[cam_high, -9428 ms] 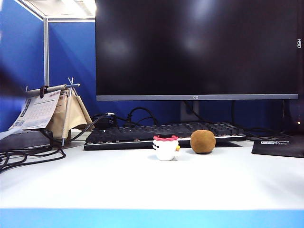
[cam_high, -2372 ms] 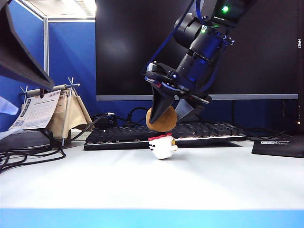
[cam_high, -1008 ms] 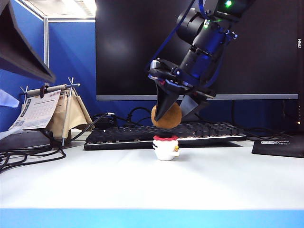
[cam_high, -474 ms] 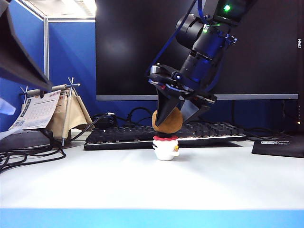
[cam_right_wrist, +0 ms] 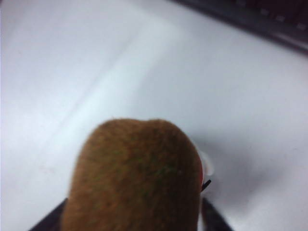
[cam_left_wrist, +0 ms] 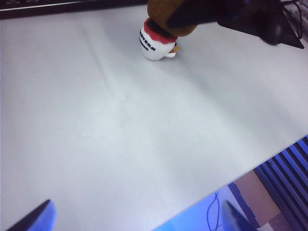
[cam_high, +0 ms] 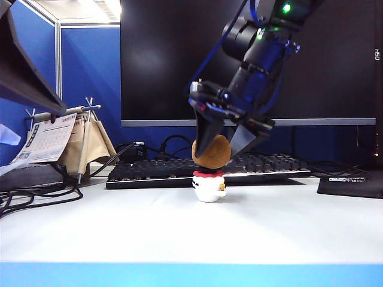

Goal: Place the kiwi on top of the doll with a flat head.

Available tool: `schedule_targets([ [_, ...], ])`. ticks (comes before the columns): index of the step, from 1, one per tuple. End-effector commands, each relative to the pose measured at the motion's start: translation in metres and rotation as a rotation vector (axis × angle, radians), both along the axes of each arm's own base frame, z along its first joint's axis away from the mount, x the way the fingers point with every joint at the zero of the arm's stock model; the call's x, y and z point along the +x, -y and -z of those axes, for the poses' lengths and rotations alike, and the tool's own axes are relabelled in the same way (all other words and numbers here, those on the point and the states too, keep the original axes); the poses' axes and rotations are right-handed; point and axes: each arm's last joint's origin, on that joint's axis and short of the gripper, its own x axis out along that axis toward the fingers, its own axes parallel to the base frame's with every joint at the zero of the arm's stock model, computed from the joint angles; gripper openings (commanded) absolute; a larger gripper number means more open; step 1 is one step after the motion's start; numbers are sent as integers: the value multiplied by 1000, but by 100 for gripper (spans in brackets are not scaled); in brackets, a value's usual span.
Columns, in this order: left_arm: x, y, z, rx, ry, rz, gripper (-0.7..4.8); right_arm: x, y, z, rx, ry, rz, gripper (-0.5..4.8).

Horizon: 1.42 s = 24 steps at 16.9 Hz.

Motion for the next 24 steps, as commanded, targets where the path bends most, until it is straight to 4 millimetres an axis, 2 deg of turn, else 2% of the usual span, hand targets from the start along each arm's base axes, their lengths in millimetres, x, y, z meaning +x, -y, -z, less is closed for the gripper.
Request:
schedule_targets([
  [1, 0, 0, -3, -10, 12, 3, 479, -2, 1, -14, 31, 46, -3, 338],
  [4, 0, 0, -3, -10, 12, 4, 479, -11, 7, -39, 27, 120, 22, 337],
  [7, 0, 0, -3, 11, 29, 11, 479, -36, 22, -73, -49, 185, 11, 310],
  [8, 1, 0, -3, 19, 34, -12, 367, -52, 32, -95, -47, 231, 34, 241],
  [9, 1, -2, -2, 40, 38, -53, 100, -69, 42, -115, 0, 287, 57, 207],
  [10, 2, -3, -2, 63, 48, -104, 1, -87, 52, -130, 43, 360, 84, 184],
  [12, 4, -6, -2, 100, 72, -194, -6, -121, 72, -147, 125, 481, 174, 147],
  [13, 4, -7, -2, 123, 87, -251, -6, -150, 89, -149, 174, 584, 239, 145],
  [15, 5, -8, -1, 152, 102, -266, -6, -185, 111, -136, 190, 681, 301, 106],
  [16, 5, -8, 0, 167, 109, -257, -6, -196, 117, -127, 191, 700, 317, 96],
  [18, 5, -7, 11, 150, 125, -245, -6, -226, 135, -84, 176, 712, 344, 93],
  [20, 4, -7, 25, 121, 127, -210, -5, -242, 143, -43, 164, 691, 342, 74],
  [21, 3, -7, 30, 131, 117, -209, -6, -247, 147, -23, 140, 691, 368, 14],
  [22, 2, -8, 34, 141, 110, -215, -6, -251, 150, -9, 124, 691, 408, -8],
  [24, 1, -9, 42, 160, 95, -216, -6, -258, 158, 22, 197, 673, 626, -8],
])
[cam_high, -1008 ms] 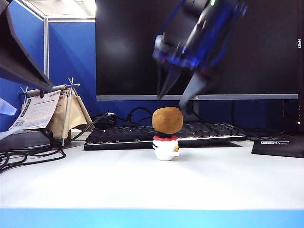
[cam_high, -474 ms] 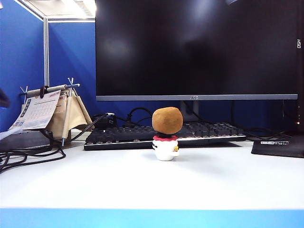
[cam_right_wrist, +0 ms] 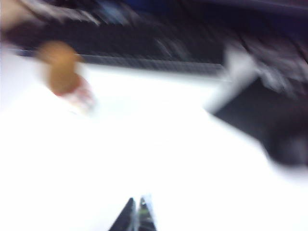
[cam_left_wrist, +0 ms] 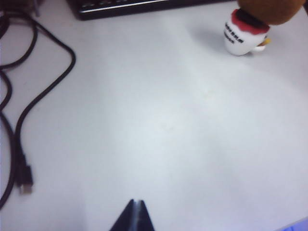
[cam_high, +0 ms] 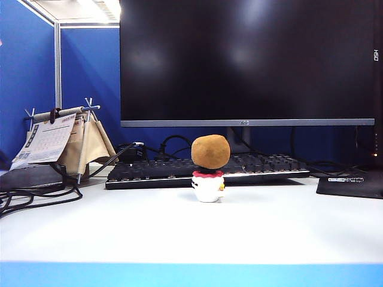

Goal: Place the kiwi on top of the doll with a flat head.

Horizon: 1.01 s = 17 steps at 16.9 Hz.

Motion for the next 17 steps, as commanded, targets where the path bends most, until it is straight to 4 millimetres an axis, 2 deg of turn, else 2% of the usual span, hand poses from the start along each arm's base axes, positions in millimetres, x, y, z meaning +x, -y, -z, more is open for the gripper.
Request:
schedule_targets([
  [1, -1, -1, 7, 14, -3, -4, -6, -6, 8, 25, 202, 34, 235, -8],
  [2, -2, -2, 11, 18, -9, -4, -6, -7, 11, 33, 247, 50, 288, -7],
  [5, -6, -5, 27, 45, -45, -23, -6, -9, 12, 67, 231, 56, 295, -7],
  [6, -6, -5, 28, 49, -49, -23, -6, -10, 12, 71, 227, 48, 283, -7],
  [13, -8, -6, 34, 62, -65, -22, -5, -10, 10, 71, 111, 53, 187, -6],
  [17, -8, -6, 34, 62, -64, -20, -5, -10, 10, 71, 111, 52, 172, -4],
])
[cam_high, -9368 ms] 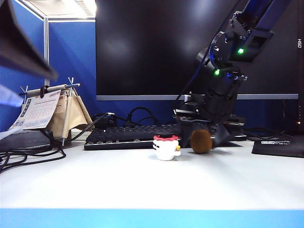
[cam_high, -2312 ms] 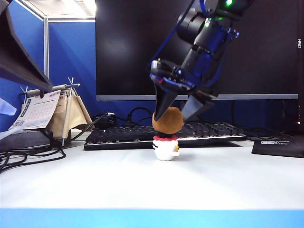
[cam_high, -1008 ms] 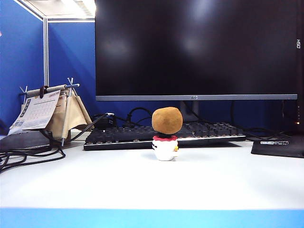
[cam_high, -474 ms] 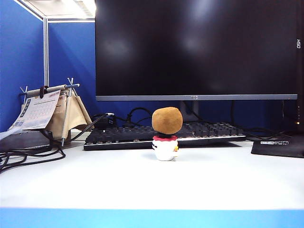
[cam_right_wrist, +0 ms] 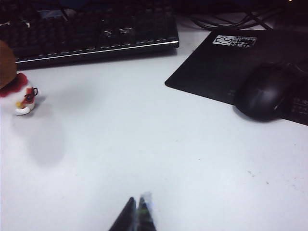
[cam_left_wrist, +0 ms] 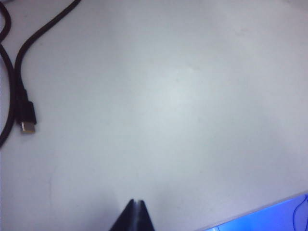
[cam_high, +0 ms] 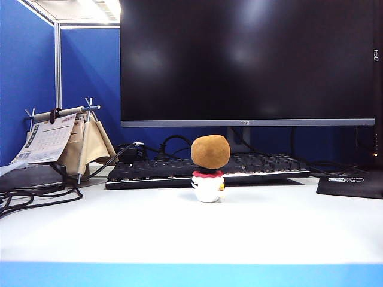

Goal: Place the kiwi on top of the doll with a flat head.

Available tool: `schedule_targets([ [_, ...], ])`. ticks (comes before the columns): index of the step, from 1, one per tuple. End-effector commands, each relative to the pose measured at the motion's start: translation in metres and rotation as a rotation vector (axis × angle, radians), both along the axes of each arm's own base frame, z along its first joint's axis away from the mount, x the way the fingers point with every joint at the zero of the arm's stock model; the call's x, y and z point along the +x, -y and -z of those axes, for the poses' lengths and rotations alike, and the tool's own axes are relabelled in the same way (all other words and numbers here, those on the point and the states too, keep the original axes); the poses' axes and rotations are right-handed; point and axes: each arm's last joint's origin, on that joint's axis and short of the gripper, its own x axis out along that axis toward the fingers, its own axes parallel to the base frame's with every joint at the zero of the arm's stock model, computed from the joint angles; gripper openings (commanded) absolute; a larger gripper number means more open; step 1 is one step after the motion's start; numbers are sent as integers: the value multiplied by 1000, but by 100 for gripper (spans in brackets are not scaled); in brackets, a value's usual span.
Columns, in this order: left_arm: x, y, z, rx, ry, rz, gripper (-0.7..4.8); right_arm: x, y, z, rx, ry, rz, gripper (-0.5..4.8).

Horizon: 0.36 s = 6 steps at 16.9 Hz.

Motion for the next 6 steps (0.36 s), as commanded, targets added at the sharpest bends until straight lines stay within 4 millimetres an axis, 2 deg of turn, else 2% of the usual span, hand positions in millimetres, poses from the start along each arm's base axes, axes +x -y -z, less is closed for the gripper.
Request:
schedule_targets([
  [1, 1, 0, -2, -4, 15, 0, -5, 0, 0, 2, -6, -10, -2, -4],
  [6, 1, 0, -2, 8, 24, -21, -5, 0, 0, 2, -6, -9, -1, -4],
])
